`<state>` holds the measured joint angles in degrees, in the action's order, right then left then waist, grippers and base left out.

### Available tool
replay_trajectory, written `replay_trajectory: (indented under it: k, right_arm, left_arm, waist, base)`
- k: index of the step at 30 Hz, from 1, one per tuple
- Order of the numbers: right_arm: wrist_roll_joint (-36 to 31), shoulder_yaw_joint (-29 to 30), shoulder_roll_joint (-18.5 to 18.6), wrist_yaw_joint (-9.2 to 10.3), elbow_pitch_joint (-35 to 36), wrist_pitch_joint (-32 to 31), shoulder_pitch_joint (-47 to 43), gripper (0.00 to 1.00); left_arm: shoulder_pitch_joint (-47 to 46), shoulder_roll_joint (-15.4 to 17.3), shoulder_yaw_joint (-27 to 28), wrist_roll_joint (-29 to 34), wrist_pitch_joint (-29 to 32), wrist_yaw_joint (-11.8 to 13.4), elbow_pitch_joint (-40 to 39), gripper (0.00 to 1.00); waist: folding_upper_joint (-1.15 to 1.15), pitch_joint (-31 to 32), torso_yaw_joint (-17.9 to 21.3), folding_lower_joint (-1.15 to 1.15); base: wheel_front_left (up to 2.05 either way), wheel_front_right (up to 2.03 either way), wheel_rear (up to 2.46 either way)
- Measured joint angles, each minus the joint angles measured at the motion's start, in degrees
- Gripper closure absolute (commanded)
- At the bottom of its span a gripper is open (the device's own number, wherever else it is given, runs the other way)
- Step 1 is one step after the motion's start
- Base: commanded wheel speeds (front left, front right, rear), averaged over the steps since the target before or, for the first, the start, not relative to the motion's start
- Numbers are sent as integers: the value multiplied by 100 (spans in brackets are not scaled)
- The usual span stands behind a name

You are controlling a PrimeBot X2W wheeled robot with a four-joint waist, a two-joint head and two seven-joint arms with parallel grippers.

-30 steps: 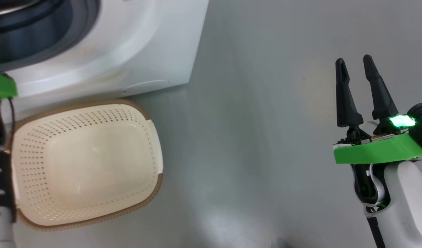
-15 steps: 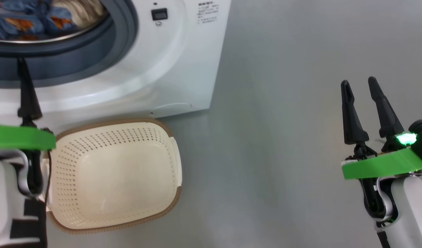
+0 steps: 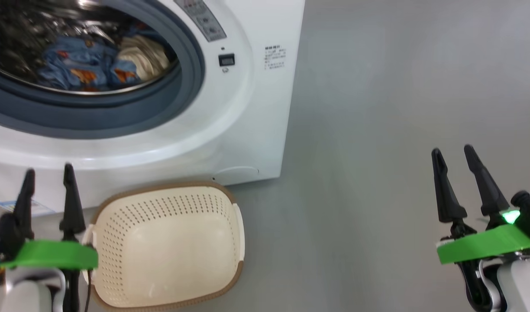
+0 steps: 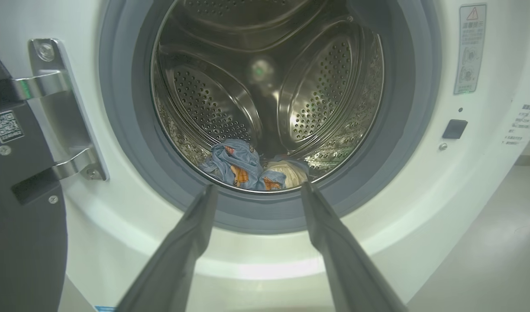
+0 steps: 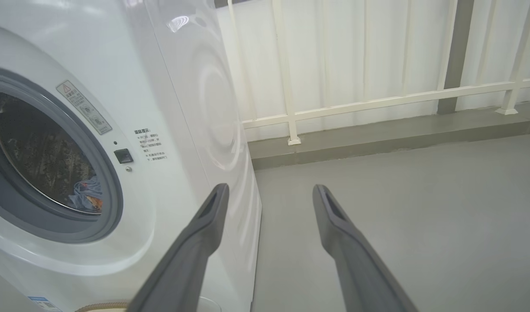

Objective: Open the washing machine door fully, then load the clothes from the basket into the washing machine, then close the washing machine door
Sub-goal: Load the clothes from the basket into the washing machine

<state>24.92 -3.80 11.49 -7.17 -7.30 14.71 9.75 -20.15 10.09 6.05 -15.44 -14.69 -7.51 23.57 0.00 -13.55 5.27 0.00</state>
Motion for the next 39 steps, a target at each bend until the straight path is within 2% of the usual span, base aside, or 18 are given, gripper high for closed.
replay_trajectory:
  k: [19, 39]
  right_arm:
    - [34, 135, 124, 0, -7, 0, -845, 0]
    - [40, 211, 152, 0, 34, 0, -915, 0]
  left_arm:
    - [1457, -193, 32, -26, 1, 0, -594, 0]
    - [1702, -191, -49, -216, 1, 0, -859, 0]
  waist:
    - [0, 1008, -252, 0]
    - [0, 1027, -353, 0]
  base:
    - [0, 0, 0]
    - [0, 0, 0]
